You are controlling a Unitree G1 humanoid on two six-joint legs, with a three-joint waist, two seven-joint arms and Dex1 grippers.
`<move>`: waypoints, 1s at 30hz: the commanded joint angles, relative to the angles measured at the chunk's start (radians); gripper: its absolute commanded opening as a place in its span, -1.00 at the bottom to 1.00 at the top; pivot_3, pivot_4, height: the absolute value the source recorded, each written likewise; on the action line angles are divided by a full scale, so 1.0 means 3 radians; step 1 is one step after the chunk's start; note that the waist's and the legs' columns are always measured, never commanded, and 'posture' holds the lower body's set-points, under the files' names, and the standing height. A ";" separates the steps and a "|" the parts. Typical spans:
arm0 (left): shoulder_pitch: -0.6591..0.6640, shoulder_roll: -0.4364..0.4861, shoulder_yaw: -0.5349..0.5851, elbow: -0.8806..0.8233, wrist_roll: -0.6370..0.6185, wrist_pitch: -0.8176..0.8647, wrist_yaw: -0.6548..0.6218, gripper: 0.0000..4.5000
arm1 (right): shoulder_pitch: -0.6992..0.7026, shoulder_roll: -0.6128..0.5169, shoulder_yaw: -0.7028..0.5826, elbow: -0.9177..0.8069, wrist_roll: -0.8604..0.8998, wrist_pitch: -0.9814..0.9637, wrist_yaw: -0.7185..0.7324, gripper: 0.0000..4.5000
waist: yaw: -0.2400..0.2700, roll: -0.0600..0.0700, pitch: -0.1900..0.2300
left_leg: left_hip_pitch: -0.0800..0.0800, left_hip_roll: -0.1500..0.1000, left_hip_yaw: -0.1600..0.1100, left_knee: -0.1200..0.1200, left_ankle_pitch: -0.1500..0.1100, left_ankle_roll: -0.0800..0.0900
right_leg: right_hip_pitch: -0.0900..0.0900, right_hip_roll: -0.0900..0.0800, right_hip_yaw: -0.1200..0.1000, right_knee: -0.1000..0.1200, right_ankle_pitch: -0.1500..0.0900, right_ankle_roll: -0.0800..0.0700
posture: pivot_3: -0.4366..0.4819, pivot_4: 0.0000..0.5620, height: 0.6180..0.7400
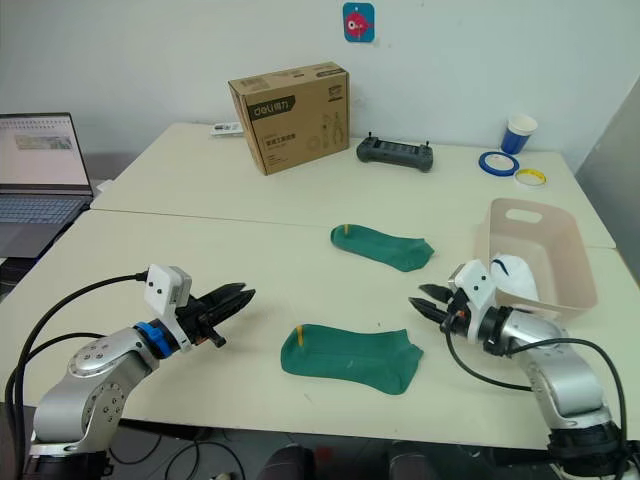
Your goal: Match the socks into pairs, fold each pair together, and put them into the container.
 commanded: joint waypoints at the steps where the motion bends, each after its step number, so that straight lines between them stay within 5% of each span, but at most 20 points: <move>1: 0.0085 -0.0128 -0.0021 -0.0015 0.0106 -0.0195 0.0138 0.14 | -0.0016 0.0082 0.0076 0.0043 -0.0211 -0.0201 -0.0175 0.36 | 0.0000 0.0000 0.0000 | 0.0000 0.0000 0.0000 -0.0001 0.0000 0.0000 | 0.0000 0.0000 0.0000 0.0000 0.0000 0.0000 | -0.05 -0.47 1.00; 5: 0.0173 -0.0198 -0.0059 -0.0086 0.0158 -0.0251 0.0188 0.72 | 0.0010 0.0103 0.0115 0.0047 -0.0282 -0.0220 -0.0199 0.99 | 0.0000 0.0000 0.0000 | 0.0000 0.0001 0.0000 -0.0003 0.0000 0.0000 | -0.0001 0.0000 0.0000 0.0000 0.0000 0.0000 | -0.05 -0.47 1.00; 7: 0.0178 -0.0175 -0.0079 -0.0105 0.0184 -0.0253 0.0177 0.98 | -0.0038 0.0097 0.0144 0.0035 -0.0304 -0.0211 -0.0178 1.00 | 0.0000 0.0000 0.0000 | 0.0001 0.0001 0.0000 -0.0002 0.0000 0.0000 | 0.0000 0.0000 0.0000 0.0000 0.0001 0.0001 | -0.05 -0.47 1.00; 13: -0.0044 -0.0031 -0.0197 -0.0191 0.0087 -0.0091 -0.0014 0.98 | -0.0482 0.0154 0.0357 0.0338 -0.0554 -0.0294 -0.0186 1.00 | -0.0007 0.0002 0.0001 | 0.0002 0.0001 0.0003 0.0001 0.0000 0.0000 | -0.0001 0.0000 0.0003 0.0001 -0.0004 -0.0011 | -0.05 -0.47 1.00; 18: -0.0445 0.0250 -0.0490 -0.0444 -0.0065 0.0152 -0.0433 0.98 | -0.1477 0.0370 0.0751 0.1535 -0.1019 -0.0571 -0.0172 1.00 | -0.0038 0.0007 0.0006 | 0.0001 0.0001 0.0004 0.0000 0.0000 0.0000 | -0.0003 0.0003 0.0002 0.0001 0.0008 0.0003 | -0.05 -0.47 1.00; 25: -0.0854 0.0188 -0.0546 -0.0525 -0.0154 0.0338 -0.0328 0.98 | -0.2093 0.0555 0.0866 0.2713 -0.1263 -0.0736 -0.0164 1.00 | -0.0032 0.0007 0.0006 | -0.0003 0.0000 -0.0002 -0.0004 0.0000 0.0000 | -0.0002 0.0003 -0.0002 -0.0001 0.0014 -0.0009 | -0.05 -0.47 1.00; 30: -0.0747 0.0145 -0.0560 -0.0596 -0.0125 0.0337 -0.0255 1.00 | -0.2263 0.0643 0.0770 0.3162 -0.1241 -0.0730 -0.0123 0.42 | -0.0067 0.0007 0.0006 | -0.0002 0.0000 -0.0001 -0.0006 -0.0001 0.0002 | -0.0002 0.0002 0.0000 -0.0001 0.0013 -0.0009 | -0.05 -0.47 1.00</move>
